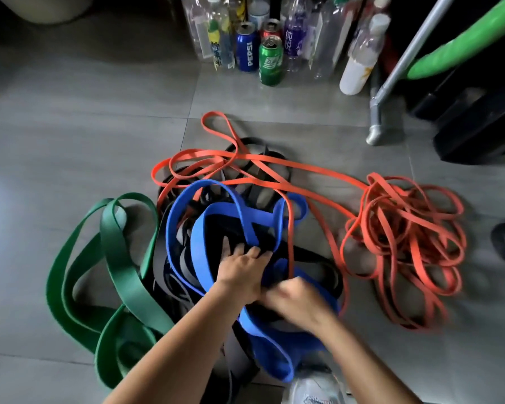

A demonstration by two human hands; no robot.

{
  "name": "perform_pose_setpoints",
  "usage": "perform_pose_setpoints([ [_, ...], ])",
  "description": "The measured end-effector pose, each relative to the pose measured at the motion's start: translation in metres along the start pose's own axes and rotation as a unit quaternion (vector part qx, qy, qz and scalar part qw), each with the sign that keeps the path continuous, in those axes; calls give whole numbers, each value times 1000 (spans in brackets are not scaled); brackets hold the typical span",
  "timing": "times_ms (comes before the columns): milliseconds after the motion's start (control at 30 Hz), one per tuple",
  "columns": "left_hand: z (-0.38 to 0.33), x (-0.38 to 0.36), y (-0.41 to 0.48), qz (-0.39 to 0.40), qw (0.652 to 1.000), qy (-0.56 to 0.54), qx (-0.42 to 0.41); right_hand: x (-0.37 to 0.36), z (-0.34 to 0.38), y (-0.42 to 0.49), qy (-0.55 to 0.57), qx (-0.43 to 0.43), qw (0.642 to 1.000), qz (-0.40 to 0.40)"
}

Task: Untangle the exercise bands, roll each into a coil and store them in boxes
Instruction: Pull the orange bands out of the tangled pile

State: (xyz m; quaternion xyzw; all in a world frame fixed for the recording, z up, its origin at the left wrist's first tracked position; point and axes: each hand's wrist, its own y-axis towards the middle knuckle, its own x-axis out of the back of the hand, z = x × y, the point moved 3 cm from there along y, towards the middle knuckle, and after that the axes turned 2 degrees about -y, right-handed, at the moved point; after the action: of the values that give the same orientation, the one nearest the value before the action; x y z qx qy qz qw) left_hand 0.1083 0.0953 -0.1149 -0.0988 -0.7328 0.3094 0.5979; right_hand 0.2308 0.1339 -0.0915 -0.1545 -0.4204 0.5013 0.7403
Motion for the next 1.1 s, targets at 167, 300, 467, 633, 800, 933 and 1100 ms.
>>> perform_pose_setpoints([
  [167,0,-4,-6,-44,999,12,26,43,-25,39,112,-115,967,-200],
  [300,14,8,-9,-45,999,22,20,35,-8,67,216,-117,962,-120],
  [467,54,6,-30,-41,998,8,55,87,-1,72,133,-65,929,-340],
  [633,61,3,-42,-86,993,-25,74,116,14,99,44,-64,933,-352],
  [800,50,-7,-51,-170,983,-60,19,100,48,140,-130,0,959,-254],
  [933,57,-22,-51,-162,983,-88,29,83,53,159,-150,-3,979,-138],
  [1100,56,-26,-45,-141,984,-107,38,78,51,154,-322,-2,929,-182],
])
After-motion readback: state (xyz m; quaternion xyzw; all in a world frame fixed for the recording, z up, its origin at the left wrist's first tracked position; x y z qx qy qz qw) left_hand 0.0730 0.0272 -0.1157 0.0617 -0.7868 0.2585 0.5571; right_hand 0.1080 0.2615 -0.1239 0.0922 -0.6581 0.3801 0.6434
